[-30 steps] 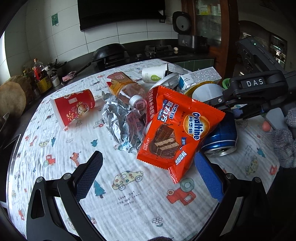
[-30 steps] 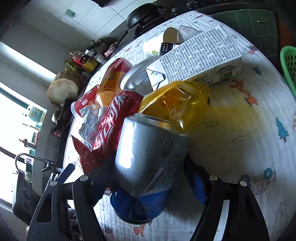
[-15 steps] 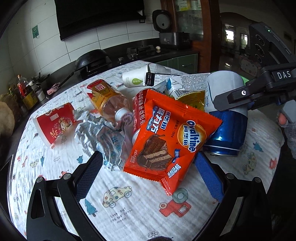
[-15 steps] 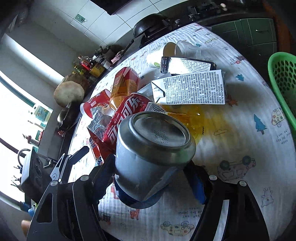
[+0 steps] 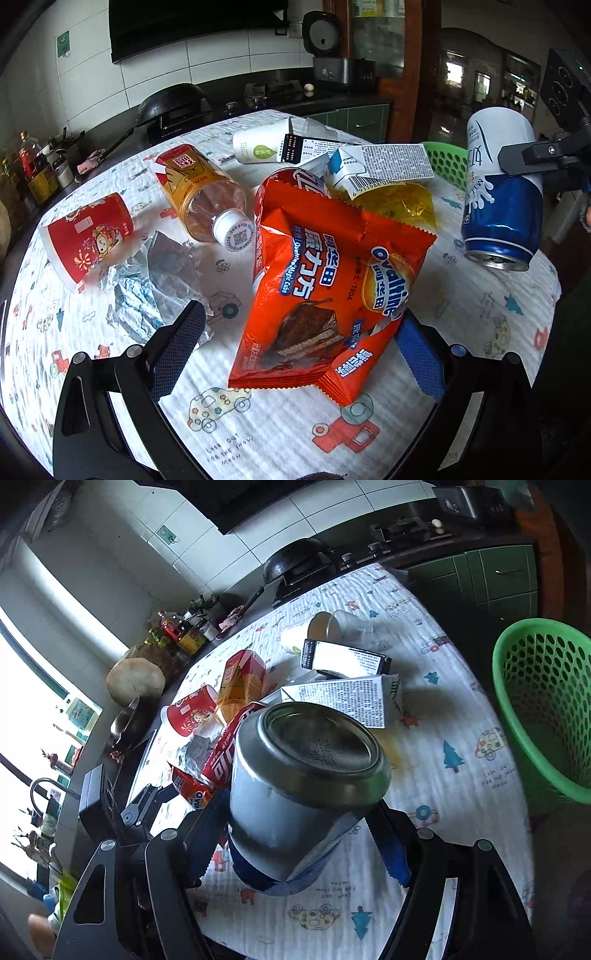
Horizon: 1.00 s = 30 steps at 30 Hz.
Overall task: Collect trash
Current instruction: 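Carry the orange wrapper and blue can to the green basket and drop both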
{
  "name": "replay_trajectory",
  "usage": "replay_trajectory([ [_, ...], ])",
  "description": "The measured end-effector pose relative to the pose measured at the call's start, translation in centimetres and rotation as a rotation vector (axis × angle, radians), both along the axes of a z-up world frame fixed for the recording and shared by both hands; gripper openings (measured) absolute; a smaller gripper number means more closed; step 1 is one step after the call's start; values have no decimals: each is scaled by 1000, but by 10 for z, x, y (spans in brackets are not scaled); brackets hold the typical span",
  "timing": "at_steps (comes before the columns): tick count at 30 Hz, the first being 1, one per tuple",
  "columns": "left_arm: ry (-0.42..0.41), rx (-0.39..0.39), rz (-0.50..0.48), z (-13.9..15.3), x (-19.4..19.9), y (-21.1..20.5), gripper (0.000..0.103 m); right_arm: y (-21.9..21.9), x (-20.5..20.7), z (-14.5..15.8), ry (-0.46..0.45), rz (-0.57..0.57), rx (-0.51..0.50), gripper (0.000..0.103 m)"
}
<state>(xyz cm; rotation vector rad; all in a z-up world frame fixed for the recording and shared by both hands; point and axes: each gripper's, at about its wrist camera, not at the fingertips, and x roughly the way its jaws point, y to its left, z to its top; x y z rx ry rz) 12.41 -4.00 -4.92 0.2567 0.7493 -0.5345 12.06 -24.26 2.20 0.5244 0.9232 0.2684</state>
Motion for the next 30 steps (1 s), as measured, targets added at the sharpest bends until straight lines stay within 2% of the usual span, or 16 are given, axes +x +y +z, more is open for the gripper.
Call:
replay_trajectory([
  [2,-1,-10,-2,2,-2,-1,89,-8,-3,0,-1,-12,-2,71],
  [4,7,-15,-2,3,-5,-3,72,-15,-5,1,-2,-24,-2,71],
  [5,21,-25,-7,3,-5,-3,67,-19,-6,1,-3,-29,-1,71],
  [10,30,-24,9,11,-12,-2,56,-38,-10,5,-17,-55,1,71],
  [15,1,-23,-17,40,-22,-13,53,-68,-14,8,-31,-108,-4,71],
  [19,-21,-41,-77,64,-19,-43,53,-101,-21,14,-45,-173,-23,71],
  [22,-14,-49,-134,72,-5,-82,53,-125,-26,17,-52,-228,-63,71],
  [28,23,-36,-247,64,33,-183,53,-176,-46,11,-41,-347,-93,71],
  [30,67,-49,-282,58,48,-217,53,-189,-54,10,-39,-384,-118,71],
])
